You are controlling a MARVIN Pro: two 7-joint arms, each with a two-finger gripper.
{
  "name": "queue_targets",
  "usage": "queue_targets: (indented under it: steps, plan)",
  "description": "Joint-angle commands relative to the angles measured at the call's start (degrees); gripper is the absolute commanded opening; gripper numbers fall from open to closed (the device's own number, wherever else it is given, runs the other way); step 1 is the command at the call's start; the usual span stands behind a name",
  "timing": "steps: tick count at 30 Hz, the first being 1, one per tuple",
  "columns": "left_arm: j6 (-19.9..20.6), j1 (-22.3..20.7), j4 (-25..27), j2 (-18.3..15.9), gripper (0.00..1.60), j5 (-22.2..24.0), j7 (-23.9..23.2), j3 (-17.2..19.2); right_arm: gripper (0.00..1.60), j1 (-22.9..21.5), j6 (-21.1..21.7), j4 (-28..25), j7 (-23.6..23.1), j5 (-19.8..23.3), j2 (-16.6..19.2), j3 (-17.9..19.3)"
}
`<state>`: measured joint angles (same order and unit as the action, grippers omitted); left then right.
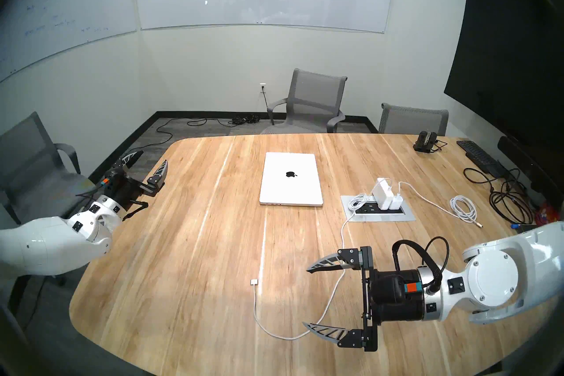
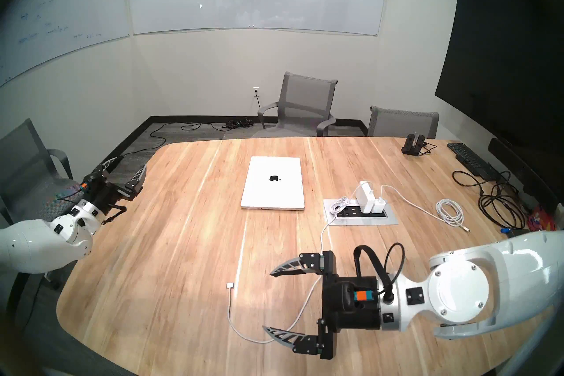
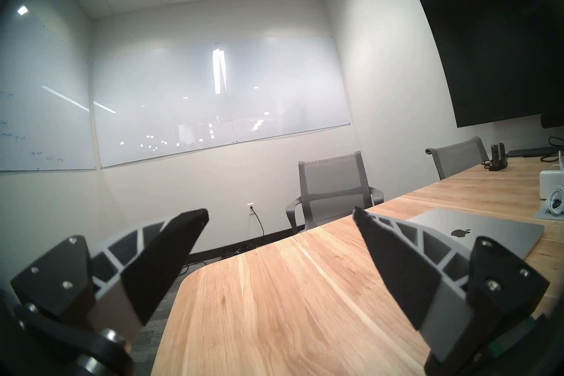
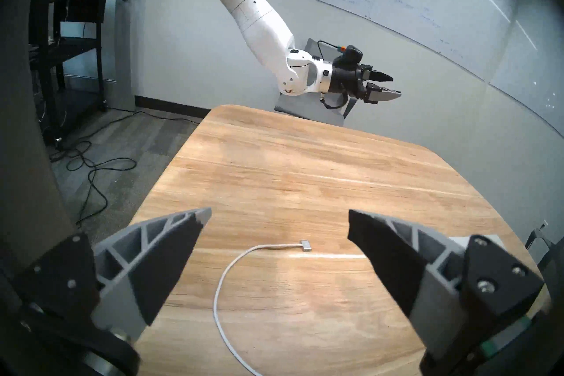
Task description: Plug the charging cable into the port of a MacBook
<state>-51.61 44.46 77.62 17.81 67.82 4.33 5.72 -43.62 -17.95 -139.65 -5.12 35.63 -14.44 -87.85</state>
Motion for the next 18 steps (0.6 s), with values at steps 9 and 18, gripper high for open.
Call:
queue_targets:
  steps: [9,18]
  plan:
    - [-0.2,-0.7,0.0,-0.1,1.60,0.0,0.1,0.4,1.60,5.0,-1.1,-0.3,-1.4,0.1,-2.7,4.3]
    - [-0.2,-0.7,0.0,-0.1,1.60,0.0,0.1,0.2,1.60,7.2,-1.1,-0.3,-1.7,0.7,-4.6,7.0]
